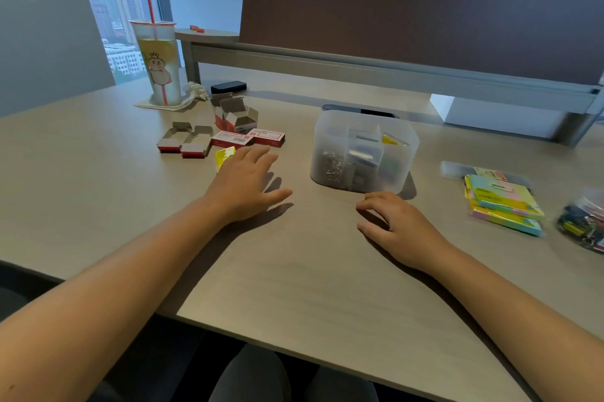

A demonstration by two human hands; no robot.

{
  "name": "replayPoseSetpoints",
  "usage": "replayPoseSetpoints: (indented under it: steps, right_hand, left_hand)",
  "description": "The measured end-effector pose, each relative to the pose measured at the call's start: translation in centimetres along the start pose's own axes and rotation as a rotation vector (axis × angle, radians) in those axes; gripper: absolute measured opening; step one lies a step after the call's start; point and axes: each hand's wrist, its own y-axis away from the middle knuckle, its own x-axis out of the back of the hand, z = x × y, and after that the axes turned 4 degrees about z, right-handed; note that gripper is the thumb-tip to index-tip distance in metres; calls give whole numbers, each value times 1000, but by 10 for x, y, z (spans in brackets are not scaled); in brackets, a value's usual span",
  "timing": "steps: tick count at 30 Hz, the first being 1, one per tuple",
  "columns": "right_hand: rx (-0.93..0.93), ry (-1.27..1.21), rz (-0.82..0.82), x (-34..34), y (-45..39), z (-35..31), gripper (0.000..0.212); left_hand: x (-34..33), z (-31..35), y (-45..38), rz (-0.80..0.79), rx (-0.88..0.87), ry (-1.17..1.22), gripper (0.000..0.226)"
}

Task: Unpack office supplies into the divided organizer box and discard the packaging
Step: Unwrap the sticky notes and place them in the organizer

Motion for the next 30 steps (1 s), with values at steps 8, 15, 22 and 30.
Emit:
replayPoseSetpoints:
  steps: [8, 15, 22, 30]
  right_hand:
    - [-202, 72, 113, 33, 29, 45, 33]
    - [-370, 211, 277, 59, 41, 94, 41]
    - [-461, 368, 116, 65, 39, 109, 47]
    - [-250, 438, 352, 64, 45, 110, 30]
  left_hand:
    - [-19, 99, 0, -179, -351, 198, 51]
    - [-36, 152, -14, -260, -468, 190, 53]
    - [-49, 169, -25, -266, -483, 195, 52]
    - [-52, 166, -26, -221, -459, 291, 58]
